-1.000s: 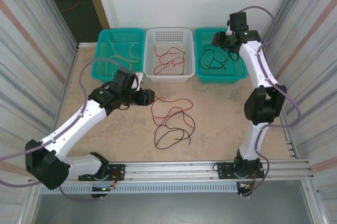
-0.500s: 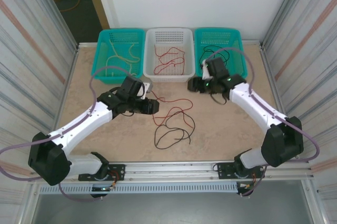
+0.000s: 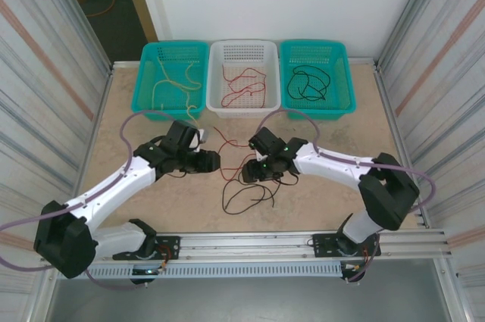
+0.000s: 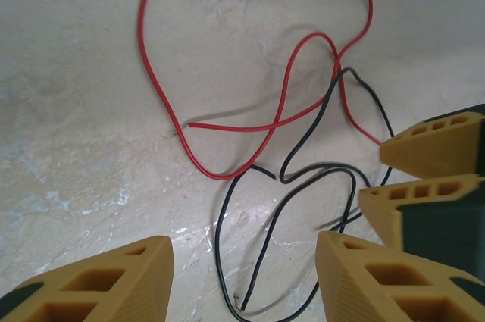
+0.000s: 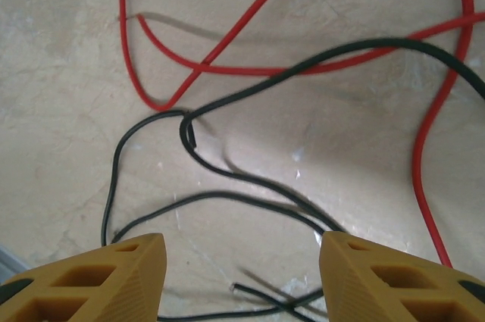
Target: Untangle the cables
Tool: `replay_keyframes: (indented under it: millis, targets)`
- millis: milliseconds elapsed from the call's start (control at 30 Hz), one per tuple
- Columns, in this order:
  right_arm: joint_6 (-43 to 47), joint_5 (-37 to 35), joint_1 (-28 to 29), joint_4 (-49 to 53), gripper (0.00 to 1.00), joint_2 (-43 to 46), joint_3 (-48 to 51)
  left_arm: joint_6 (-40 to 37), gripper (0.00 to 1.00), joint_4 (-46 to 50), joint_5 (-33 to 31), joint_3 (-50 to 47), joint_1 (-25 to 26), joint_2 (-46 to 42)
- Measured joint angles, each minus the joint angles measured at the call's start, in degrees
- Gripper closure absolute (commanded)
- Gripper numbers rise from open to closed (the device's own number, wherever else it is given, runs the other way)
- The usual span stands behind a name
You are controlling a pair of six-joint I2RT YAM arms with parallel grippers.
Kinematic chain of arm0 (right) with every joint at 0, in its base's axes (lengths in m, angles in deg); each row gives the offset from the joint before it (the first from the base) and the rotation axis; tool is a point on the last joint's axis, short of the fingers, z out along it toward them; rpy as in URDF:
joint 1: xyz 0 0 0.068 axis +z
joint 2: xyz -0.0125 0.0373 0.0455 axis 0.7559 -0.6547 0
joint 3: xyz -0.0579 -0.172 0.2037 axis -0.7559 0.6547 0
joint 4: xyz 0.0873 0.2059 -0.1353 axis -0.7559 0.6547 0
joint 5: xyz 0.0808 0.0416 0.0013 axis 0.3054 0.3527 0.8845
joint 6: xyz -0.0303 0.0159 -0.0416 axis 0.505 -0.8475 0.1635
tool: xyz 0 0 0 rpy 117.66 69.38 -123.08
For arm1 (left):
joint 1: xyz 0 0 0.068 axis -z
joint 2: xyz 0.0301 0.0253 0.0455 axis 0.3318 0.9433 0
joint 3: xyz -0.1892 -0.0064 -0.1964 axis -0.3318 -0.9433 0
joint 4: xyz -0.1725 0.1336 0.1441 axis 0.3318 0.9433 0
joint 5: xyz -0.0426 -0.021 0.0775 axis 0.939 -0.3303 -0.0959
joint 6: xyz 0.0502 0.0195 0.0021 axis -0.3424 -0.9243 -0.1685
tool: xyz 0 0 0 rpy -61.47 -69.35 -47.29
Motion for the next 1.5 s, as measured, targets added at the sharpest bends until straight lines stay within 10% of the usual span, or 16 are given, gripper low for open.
replay_keyframes:
  millis: [833, 1500]
  targets:
    - [-1.51, -1.05, -1.11, -5.2, 0.94, -15.96, -9.22, 1.25, 0.48, -3.43, 2.8, -0.94, -2.45, -1.9]
    - [3.04, -1.07, -2.62, -9.29, 1.0, 12.0, -6.38, 0.44, 0.32, -13.68, 7.61, -1.7, 3.06, -5.35]
